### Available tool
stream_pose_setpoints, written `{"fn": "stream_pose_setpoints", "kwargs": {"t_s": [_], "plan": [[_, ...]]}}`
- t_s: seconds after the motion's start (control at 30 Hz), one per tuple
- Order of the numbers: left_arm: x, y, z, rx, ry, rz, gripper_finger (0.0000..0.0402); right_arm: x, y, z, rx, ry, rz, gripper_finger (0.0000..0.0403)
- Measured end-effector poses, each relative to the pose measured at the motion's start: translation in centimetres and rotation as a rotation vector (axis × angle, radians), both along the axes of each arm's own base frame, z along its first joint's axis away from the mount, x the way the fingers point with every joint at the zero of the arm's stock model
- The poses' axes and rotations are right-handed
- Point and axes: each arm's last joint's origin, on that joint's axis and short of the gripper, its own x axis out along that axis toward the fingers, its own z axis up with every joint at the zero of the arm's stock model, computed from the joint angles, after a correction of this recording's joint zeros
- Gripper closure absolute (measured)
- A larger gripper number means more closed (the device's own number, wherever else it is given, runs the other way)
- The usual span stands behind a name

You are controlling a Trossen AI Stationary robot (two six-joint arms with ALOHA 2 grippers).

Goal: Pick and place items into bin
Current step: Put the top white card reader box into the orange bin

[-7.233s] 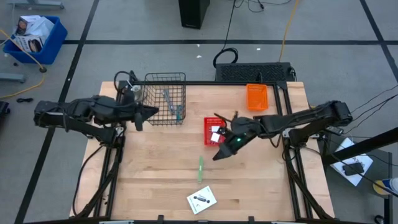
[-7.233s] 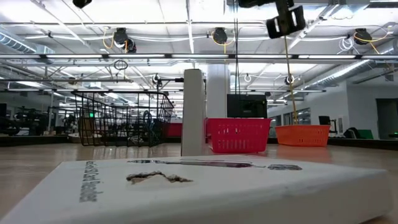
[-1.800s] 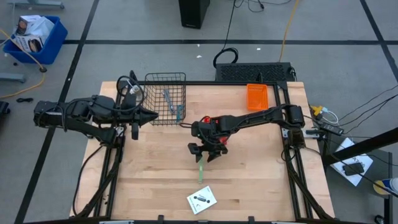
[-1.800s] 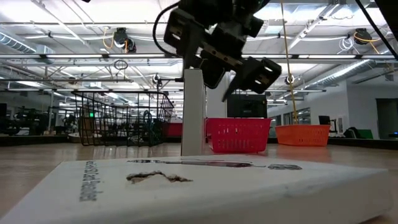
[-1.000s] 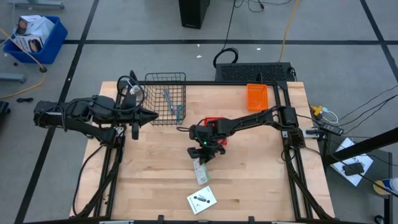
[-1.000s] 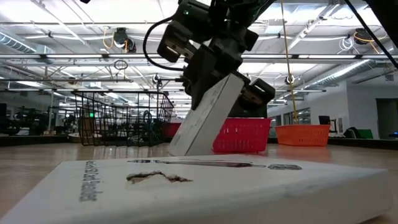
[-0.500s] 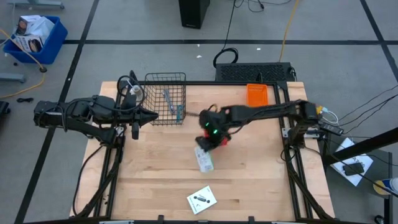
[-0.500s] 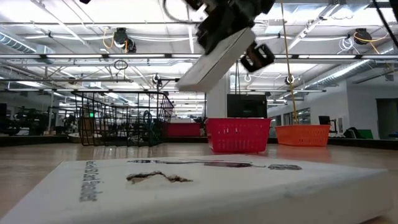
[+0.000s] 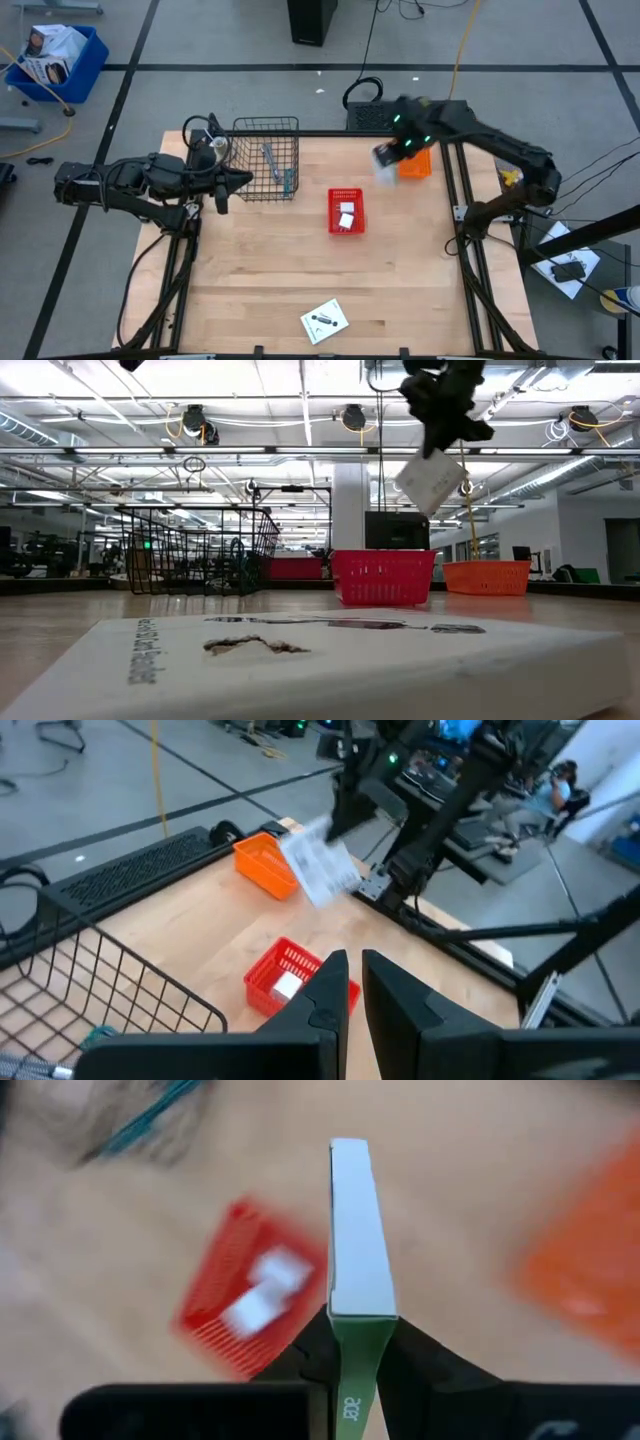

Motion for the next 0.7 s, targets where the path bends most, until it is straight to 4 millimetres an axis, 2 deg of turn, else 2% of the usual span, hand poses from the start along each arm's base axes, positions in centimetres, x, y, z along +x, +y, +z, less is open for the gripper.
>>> {"fn": "stream_pose_setpoints", "kwargs": {"t_s": [0.17, 0.37, 0.53, 0.7], "plan": [[0.2, 0.1, -0.1, -0.004, 0.004, 0.038, 0.0364, -3.7, -4.5, 0.3, -0.092, 0.055, -0.088, 0.0370], [0.8, 0.0, -0.4, 0.006, 0.025, 0.062, 0.0364, -6.4, -8.5, -0.9, -0.059, 0.091, -0.132, 0.0370], [1.3, 0.0, -0.7, 0.002, 0.038, 0.064, 0.0364, -8.2, -11.1, -2.2, -0.005, 0.124, -0.186, 0.0370], [1.8, -0.1, -0.9, 0.004, 0.057, 0.063, 0.0364, -8.8, -13.1, -4.0, 0.083, 0.118, -0.210, 0.0370]]}}
